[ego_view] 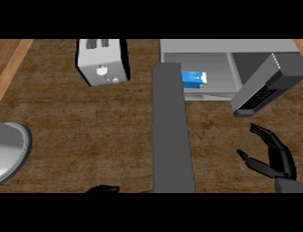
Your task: Pick up the milk, place it into the microwave and close the microwave
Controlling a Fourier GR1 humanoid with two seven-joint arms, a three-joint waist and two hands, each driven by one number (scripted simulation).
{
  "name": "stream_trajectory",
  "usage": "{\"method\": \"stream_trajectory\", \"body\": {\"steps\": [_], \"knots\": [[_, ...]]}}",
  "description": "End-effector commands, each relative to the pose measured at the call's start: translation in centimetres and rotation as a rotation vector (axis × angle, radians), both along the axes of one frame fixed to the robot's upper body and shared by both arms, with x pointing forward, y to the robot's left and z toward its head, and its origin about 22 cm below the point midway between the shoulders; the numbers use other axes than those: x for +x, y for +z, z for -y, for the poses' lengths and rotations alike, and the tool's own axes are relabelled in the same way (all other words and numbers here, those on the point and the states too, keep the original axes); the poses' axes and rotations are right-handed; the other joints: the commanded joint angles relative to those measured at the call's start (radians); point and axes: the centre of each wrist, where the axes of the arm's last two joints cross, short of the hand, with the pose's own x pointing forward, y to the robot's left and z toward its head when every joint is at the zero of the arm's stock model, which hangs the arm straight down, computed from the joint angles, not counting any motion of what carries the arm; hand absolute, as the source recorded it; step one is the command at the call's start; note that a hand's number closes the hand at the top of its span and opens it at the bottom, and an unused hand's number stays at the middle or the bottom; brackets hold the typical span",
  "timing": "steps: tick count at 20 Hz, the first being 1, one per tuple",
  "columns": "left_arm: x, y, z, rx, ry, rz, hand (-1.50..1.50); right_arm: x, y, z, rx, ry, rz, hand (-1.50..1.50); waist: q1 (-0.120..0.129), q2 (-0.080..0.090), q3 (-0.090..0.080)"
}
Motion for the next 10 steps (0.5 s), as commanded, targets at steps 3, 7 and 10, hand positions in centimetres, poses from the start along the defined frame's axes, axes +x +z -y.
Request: {"method": "stream_trajectory", "body": {"steps": [3,7,10], "knots": [[1.5,-0.9,1.7,0.079,-0.098,-0.003,1.50,-2.0,1.4,5.1,0.077,-0.057,0.096,-1.50,0.010,0.002,0.001],[5.4,-1.0,5.3,0.066,-0.058,-0.008,1.50,-5.2,0.4,5.7,0.103,-0.063,0.099,-1.50,0.005,0.003,0.001],[7.2,-1.5,6.1,0.106,0.017,0.031,1.50,-6.3,1.8,8.8,0.083,-0.090,0.062,-1.50,0.004,0.003,0.001]]}}
